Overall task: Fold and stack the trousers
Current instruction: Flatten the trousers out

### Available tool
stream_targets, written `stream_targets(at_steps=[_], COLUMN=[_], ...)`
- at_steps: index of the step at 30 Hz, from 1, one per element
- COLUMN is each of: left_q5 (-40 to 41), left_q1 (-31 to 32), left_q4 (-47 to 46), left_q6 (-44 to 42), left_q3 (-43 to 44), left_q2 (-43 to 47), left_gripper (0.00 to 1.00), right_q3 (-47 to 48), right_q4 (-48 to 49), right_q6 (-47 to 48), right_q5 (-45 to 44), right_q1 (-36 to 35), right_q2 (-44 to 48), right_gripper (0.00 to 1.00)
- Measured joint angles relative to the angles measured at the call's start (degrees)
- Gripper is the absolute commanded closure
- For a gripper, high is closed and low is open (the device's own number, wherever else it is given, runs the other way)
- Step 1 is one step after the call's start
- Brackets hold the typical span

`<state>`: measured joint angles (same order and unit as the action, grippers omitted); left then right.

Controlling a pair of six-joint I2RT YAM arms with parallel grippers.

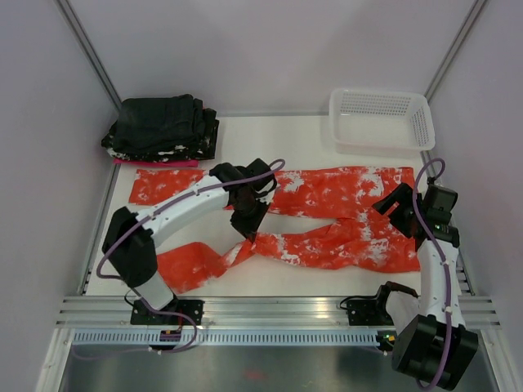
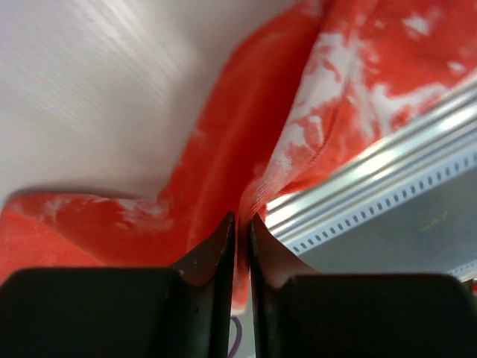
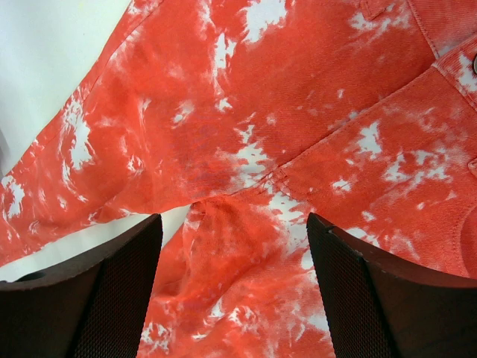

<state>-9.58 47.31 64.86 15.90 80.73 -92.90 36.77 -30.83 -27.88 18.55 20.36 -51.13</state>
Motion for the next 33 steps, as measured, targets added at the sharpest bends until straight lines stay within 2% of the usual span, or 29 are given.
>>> stream_targets(at_steps=[3, 4, 6, 7, 10, 13, 15, 20, 22, 27, 32, 33], left_q5=[-0.70, -0.85, -0.83, -0.35, 0.74, 1.40, 3.21, 14.88, 20.37, 28.20, 28.89, 28.81], left_q1=[-6.05, -7.69, -11.41, -12.90, -14.27, -13.79, -13.51, -13.38, -13.42, -13.46, -13.46, -13.46], left_q4=[-3.10, -4.28, -7.58, -9.51, -13.88, -16.68, -18.75, -16.85, -14.95, -7.67, -0.26, 0.15], left_q6=[-0.68, -0.81, -1.62, -2.36, -4.20, -4.66, -3.72, 8.63, 18.23, 43.15, 69.79, 71.89], left_q3=[-2.84, -3.37, -4.09, -4.15, -4.20, -4.94, -7.98, -18.67, -22.40, -29.20, -40.76, -42.10], left_q2=[-4.00, -4.24, -4.11, -4.00, -3.96, -3.45, -0.66, 18.36, 29.42, 47.45, 56.46, 57.00], left_gripper=[0.82, 0.76, 0.56, 0.31, 0.11, 0.09, 0.00, 0.00, 0.00, 0.00, 0.03, 0.03], right_q3=[0.00, 0.00, 0.00, 0.00, 0.00, 0.00, 0.07, 1.73, 2.40, 3.74, 3.82, 3.87], right_q4=[-0.07, -0.09, -0.09, -0.07, -0.02, 0.15, 0.46, 1.81, 3.30, 5.29, 5.99, 6.21], right_q6=[0.07, 0.11, 0.31, 0.39, 1.01, 1.22, 1.18, 0.70, 0.42, 0.17, -0.26, -0.39], right_q5=[-0.22, -0.28, -0.33, -0.28, 0.59, 2.62, 4.04, 6.97, 7.41, 7.08, 5.14, 4.81], right_q1=[0.00, 0.00, 0.00, 0.00, 0.00, 0.00, -0.24, -2.62, -4.37, -10.12, -14.95, -15.47], right_q2=[0.28, 0.33, 0.50, 0.63, 0.98, 1.42, 1.77, 2.19, 1.70, -3.45, -7.17, -7.76], right_gripper=[0.15, 0.15, 0.15, 0.15, 0.15, 0.15, 0.15, 0.15, 0.16, 0.15, 0.15, 0.16])
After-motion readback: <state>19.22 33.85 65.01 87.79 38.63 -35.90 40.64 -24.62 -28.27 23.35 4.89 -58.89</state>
